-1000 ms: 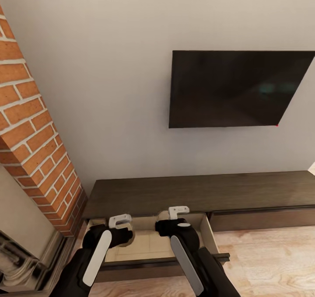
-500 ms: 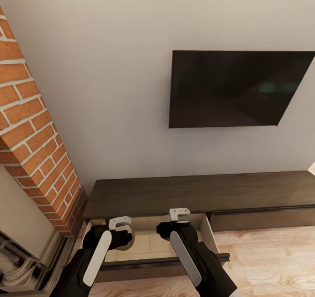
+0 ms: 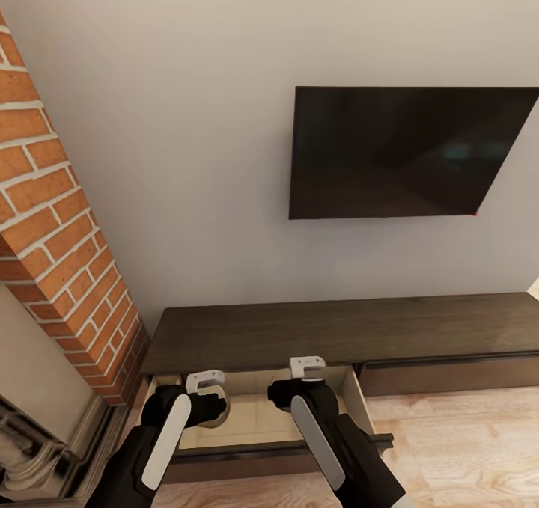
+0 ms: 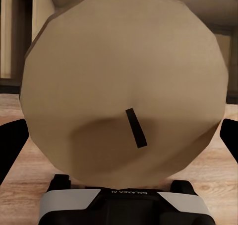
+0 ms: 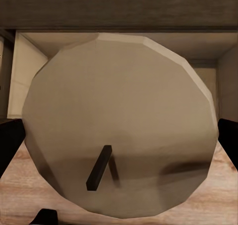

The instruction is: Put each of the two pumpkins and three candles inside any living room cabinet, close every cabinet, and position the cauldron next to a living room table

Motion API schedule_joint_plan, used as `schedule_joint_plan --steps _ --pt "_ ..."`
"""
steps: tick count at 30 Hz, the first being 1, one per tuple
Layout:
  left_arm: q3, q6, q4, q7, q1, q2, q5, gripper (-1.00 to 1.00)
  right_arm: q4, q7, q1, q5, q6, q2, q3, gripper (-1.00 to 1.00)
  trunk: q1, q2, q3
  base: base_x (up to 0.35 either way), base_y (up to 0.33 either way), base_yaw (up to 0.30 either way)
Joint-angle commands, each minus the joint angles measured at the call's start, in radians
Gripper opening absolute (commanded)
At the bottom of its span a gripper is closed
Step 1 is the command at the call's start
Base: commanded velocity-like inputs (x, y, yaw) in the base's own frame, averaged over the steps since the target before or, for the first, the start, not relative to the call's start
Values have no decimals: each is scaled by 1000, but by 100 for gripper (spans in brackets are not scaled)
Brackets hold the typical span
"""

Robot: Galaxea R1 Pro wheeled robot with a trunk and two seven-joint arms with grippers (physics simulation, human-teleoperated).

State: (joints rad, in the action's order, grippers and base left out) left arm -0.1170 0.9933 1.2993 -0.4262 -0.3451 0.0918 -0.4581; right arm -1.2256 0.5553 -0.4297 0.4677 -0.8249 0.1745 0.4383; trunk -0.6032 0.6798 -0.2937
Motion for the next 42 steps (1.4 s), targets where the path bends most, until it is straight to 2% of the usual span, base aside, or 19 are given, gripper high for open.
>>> schedule_joint_plan --steps 1,17,27,32,36,39,42 --pt "0 0 0 0 0 0 1 -100 0 0 0 -1 0 0 0 -100 0 0 0 165 0 0" --pt "0 0 0 -2 0 2 1 -100 1 0 0 -1 -1 0 0 -100 0 0 0 76 5 0" --pt "-1 -1 -1 -2 0 1 3 -100 32 -1 -1 4 -6 0 -1 -100 -38 70 -31 3 1 0" --pt "-1 -23 -3 -1 0 0 4 -100 61 2 -3 78 -23 0 -1 -100 -57 105 -47 0 0 0" --pt "-1 -38 -4 -2 0 -1 2 -100 59 1 -3 94 -78 0 -8 -100 -73 133 -60 0 0 0" --pt "0 -43 -5 -1 0 0 2 -100 57 -1 -3 102 -90 0 -35 -100 -84 154 -69 0 0 0" --pt "0 -59 -12 -1 0 0 2 -100 62 0 -2 105 -89 0 -43 -100 -96 175 -78 0 0 0"
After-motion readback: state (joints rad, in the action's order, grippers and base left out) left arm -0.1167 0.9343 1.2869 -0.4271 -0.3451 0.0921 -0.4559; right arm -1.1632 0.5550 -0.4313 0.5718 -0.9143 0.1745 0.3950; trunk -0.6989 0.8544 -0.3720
